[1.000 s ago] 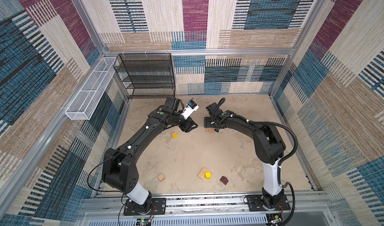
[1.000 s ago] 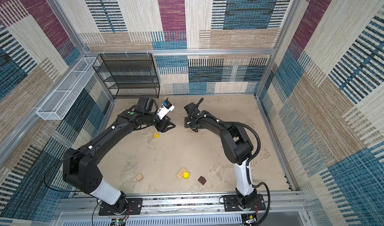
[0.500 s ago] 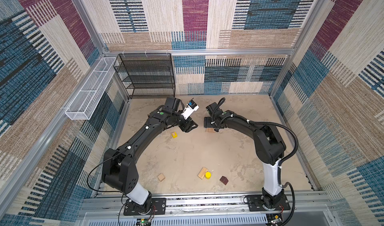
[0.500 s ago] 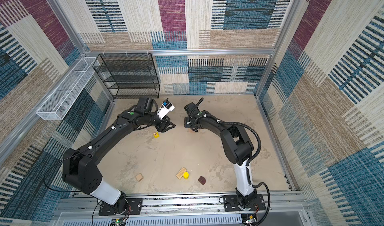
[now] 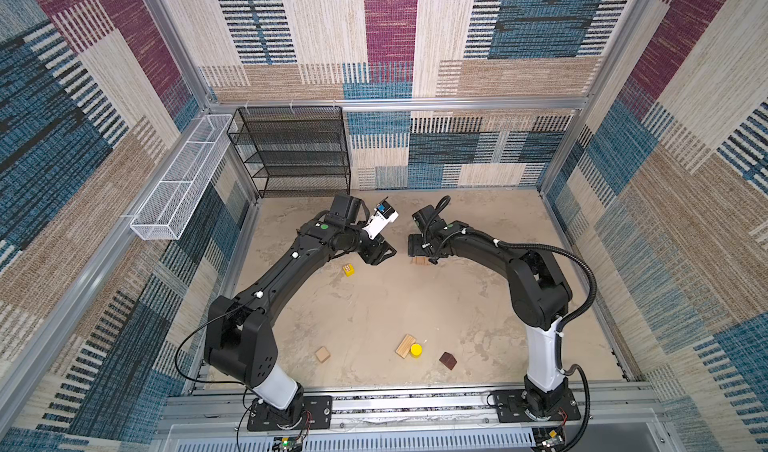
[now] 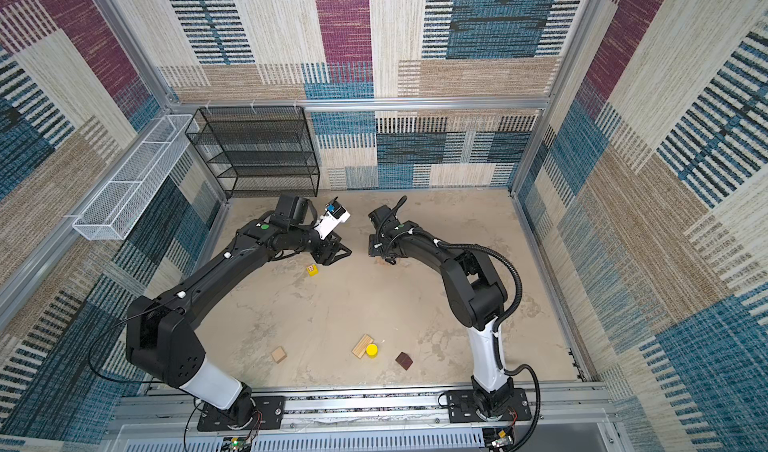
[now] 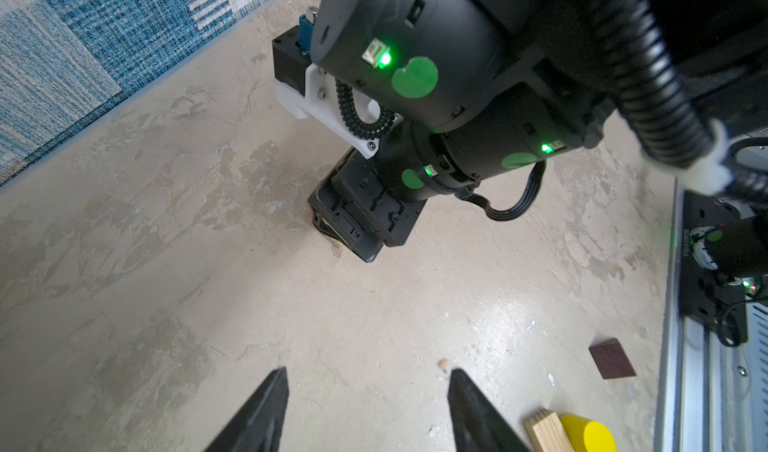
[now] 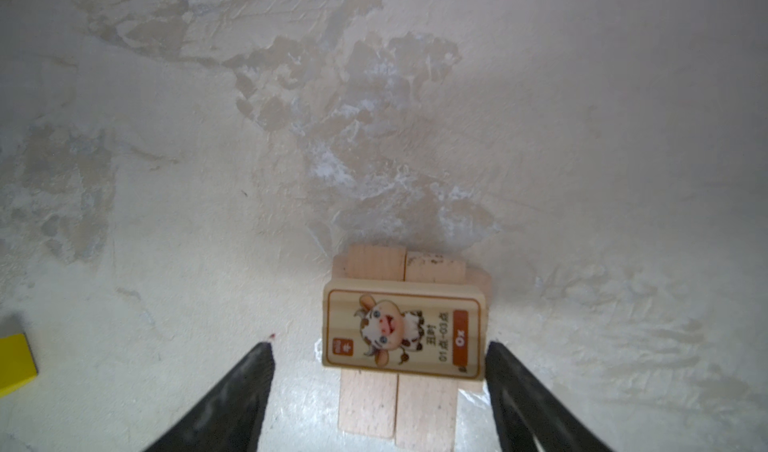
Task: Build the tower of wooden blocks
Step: 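Open the right gripper to release the cow block on the stack, then swing the right gripper toward the loose blocks while the left gripper moves nearer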
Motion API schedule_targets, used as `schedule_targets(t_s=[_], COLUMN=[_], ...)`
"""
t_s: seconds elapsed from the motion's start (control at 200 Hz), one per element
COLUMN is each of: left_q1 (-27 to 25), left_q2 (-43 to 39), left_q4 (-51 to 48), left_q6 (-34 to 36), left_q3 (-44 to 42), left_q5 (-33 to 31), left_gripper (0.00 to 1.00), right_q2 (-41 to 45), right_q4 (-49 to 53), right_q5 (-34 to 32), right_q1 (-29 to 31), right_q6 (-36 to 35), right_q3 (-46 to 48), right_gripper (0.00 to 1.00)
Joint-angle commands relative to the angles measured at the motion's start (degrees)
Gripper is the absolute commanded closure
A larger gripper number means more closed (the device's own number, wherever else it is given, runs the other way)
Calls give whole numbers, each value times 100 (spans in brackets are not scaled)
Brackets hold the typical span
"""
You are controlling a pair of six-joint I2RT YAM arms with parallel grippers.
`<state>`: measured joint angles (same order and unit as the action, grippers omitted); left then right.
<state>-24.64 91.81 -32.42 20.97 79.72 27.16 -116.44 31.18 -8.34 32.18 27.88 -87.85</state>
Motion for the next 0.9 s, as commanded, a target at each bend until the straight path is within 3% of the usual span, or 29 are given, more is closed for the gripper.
schedule_targets(t_s=[0.0,0.892], left_q1=[-4,-40], left_q2=[16,-22], left_q4=[-30,-56], left_q6=[63,-51], left_q3=[-10,77], left_q5=[-17,-505], left_gripper=[34,35], right_q2=[15,623], right_q4=[-33,90], right_q5=[43,-132], right_q1=[7,16], right_q6=[-10,-14], right_q3=[-26,130], right_gripper=[18,13])
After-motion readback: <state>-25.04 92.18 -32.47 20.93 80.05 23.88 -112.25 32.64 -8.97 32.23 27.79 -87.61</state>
